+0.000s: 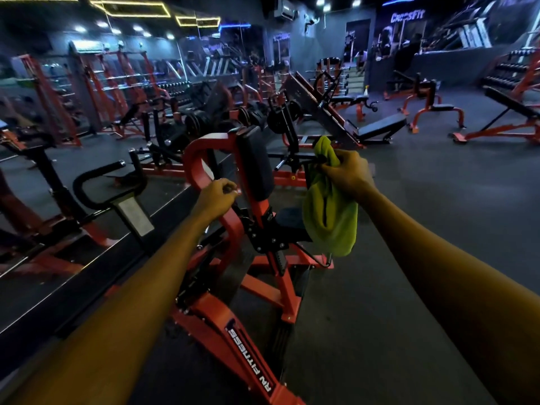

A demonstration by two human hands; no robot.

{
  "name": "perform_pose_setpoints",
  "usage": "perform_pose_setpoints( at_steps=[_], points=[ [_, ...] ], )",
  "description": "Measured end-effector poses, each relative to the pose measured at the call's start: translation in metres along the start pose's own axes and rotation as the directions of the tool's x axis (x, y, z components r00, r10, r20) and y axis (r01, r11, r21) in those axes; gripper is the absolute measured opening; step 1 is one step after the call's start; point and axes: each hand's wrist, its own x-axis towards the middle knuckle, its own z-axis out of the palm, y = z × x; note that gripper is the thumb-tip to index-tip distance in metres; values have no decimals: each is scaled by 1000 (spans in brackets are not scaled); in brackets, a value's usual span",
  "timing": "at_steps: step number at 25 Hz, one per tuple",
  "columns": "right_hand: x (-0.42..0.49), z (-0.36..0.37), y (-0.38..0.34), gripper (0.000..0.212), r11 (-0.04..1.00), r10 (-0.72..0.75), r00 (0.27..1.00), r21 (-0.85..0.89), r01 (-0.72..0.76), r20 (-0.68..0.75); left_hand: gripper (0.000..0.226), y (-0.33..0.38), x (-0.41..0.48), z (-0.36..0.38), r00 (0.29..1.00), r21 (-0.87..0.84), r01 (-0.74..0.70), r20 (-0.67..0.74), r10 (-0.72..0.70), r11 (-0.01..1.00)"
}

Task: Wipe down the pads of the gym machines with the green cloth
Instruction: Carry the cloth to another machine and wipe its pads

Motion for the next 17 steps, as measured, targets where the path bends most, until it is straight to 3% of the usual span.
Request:
perform_pose_setpoints(
  at_steps=[5,9,12,17],
  points=[
    [120,36,54,31,999,-15,994,44,10,108,22,-21,95,46,997,33,69,-26,-68,997],
    [211,56,86,33,996,-52,990,72,43,134,40,-38,176,80,988,29,124,-95,-121,992],
    [269,76,105,28,997,-67,983,52,59,170,35,-34,229,99,979,73,174,-122,-164,982],
    [336,120,129,31,997,-67,970,49,57,234,50,-36,292,117,978,156,145,-173,-117,977]
  ],
)
